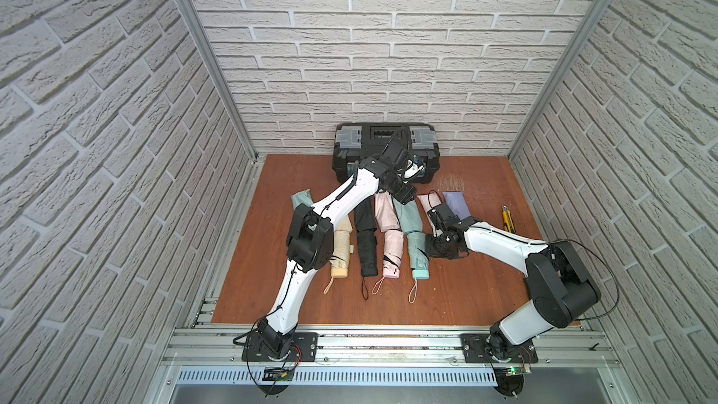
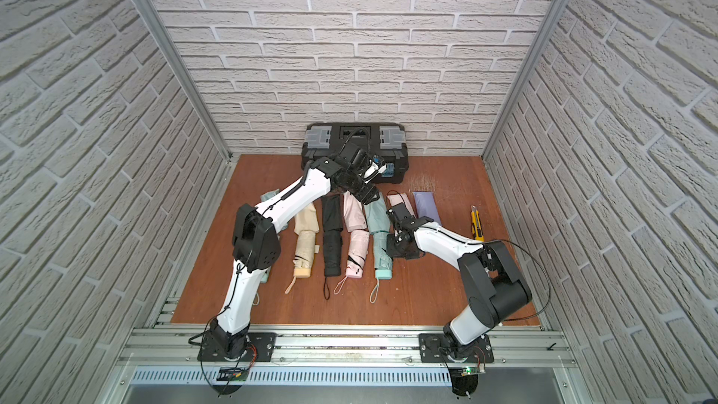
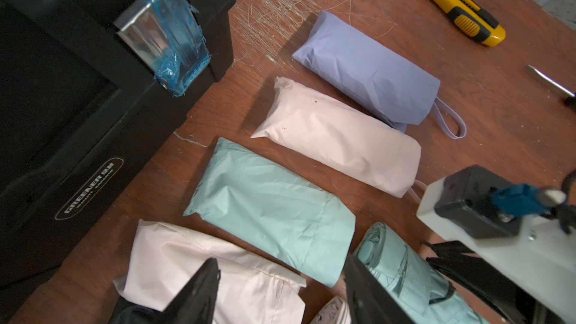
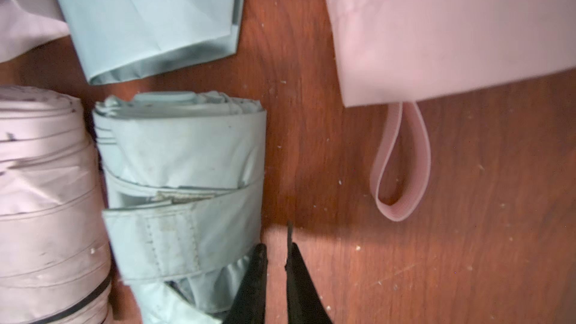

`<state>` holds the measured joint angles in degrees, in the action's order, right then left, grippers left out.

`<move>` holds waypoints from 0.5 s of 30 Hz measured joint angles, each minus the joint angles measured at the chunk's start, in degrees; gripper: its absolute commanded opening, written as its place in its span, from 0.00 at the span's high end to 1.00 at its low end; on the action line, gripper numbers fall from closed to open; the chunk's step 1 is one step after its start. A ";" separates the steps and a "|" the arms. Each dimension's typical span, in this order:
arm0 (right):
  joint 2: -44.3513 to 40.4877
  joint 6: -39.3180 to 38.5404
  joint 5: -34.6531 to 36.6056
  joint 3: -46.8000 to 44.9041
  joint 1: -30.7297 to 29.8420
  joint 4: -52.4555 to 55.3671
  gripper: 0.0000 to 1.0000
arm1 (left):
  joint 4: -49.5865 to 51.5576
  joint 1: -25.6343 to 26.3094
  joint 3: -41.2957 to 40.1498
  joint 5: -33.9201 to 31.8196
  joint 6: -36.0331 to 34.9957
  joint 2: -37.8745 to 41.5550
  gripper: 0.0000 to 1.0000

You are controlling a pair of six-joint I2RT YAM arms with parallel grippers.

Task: Take umbrellas out of sleeves
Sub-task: Adjust the umbrella at the center of the board.

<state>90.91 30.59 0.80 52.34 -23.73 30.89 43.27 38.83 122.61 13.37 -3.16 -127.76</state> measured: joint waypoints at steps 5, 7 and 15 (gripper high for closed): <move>1.81 -0.42 -0.35 1.20 0.07 -0.15 0.82 | 0.02 0.00 0.00 0.04 0.00 0.00 0.34; 1.95 -0.55 -0.42 1.20 0.07 -0.02 0.81 | 0.07 0.00 0.04 0.33 -0.02 0.00 0.35; -5.40 -1.53 2.03 0.59 2.05 2.45 0.78 | 2.62 0.72 9.46 5.70 -3.37 -4.94 0.35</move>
<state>85.52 29.06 2.83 52.93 -21.67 33.34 45.89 39.55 132.07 19.07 -6.52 -132.70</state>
